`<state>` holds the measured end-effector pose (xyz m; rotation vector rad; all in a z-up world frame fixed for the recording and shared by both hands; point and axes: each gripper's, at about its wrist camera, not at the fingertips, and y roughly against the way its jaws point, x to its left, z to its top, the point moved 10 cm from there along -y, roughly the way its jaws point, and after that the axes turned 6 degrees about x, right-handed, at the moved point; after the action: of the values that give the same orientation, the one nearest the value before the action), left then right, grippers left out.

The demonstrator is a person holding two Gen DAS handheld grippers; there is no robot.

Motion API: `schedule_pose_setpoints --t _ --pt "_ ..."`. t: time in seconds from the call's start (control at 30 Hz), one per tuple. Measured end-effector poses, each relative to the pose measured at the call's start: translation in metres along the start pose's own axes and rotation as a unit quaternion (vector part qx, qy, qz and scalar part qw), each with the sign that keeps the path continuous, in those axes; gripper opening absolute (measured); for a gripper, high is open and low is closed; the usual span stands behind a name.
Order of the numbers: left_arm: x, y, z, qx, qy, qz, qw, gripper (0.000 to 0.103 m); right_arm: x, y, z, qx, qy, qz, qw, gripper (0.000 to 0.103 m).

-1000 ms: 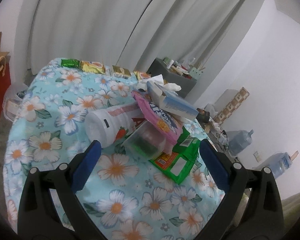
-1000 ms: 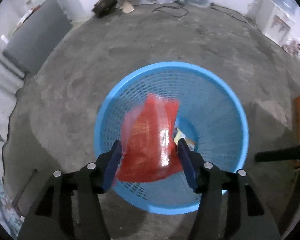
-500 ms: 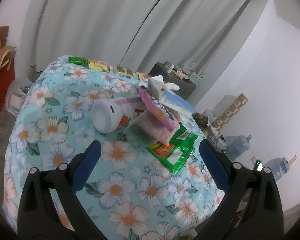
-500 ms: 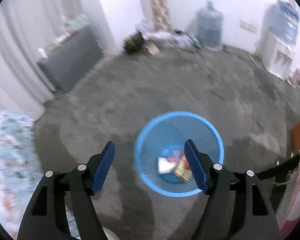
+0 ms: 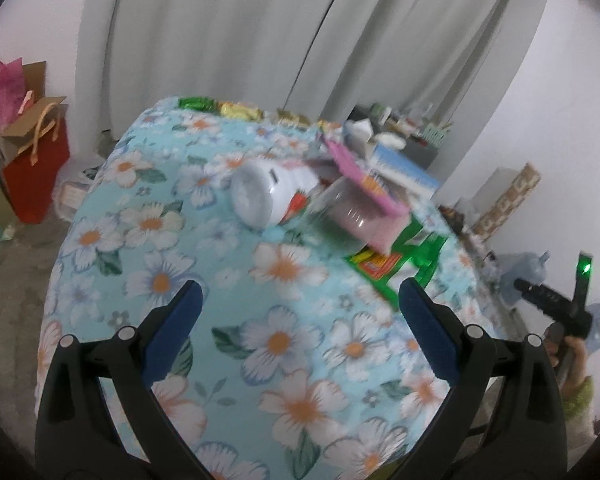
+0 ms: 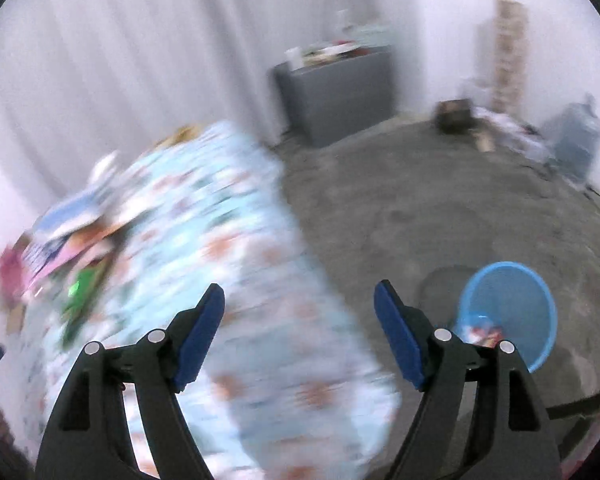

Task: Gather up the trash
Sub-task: 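Move both tools back over the bed of trash, then close the left tool on the clear plastic cup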

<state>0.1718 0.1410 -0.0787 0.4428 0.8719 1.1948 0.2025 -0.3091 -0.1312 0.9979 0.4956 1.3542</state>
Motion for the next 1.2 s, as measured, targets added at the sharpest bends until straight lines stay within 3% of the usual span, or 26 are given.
schedule_pose_setpoints --t 0.2,0.37,0.53,0.73,0.97,1.2 --pt "0.003 -0.008 -0.010 0.016 0.006 0.006 0.9998 0.094 0.113 -0.010 -0.018 0.017 0.105 0.043 0.993 0.075" --pt "0.011 -0.012 -0.007 0.013 0.036 -0.009 0.9992 0.094 0.162 -0.018 -0.024 0.029 0.168 0.042 0.984 0.075" --pt "0.022 -0.018 0.001 0.001 0.054 -0.013 0.9985 0.094 0.193 -0.033 -0.022 0.044 0.190 0.048 0.980 0.075" --pt "0.016 -0.034 0.016 -0.001 0.031 -0.025 0.9992 0.094 0.206 -0.045 -0.021 0.059 0.180 0.059 0.980 0.075" --pt "0.000 -0.044 0.035 -0.035 -0.007 -0.059 0.9976 0.094 0.196 -0.054 -0.022 0.065 0.163 0.055 0.983 0.075" --pt "-0.018 -0.052 0.043 -0.045 -0.013 -0.159 0.9861 0.094 0.171 -0.054 -0.020 0.058 0.101 0.072 0.991 0.075"
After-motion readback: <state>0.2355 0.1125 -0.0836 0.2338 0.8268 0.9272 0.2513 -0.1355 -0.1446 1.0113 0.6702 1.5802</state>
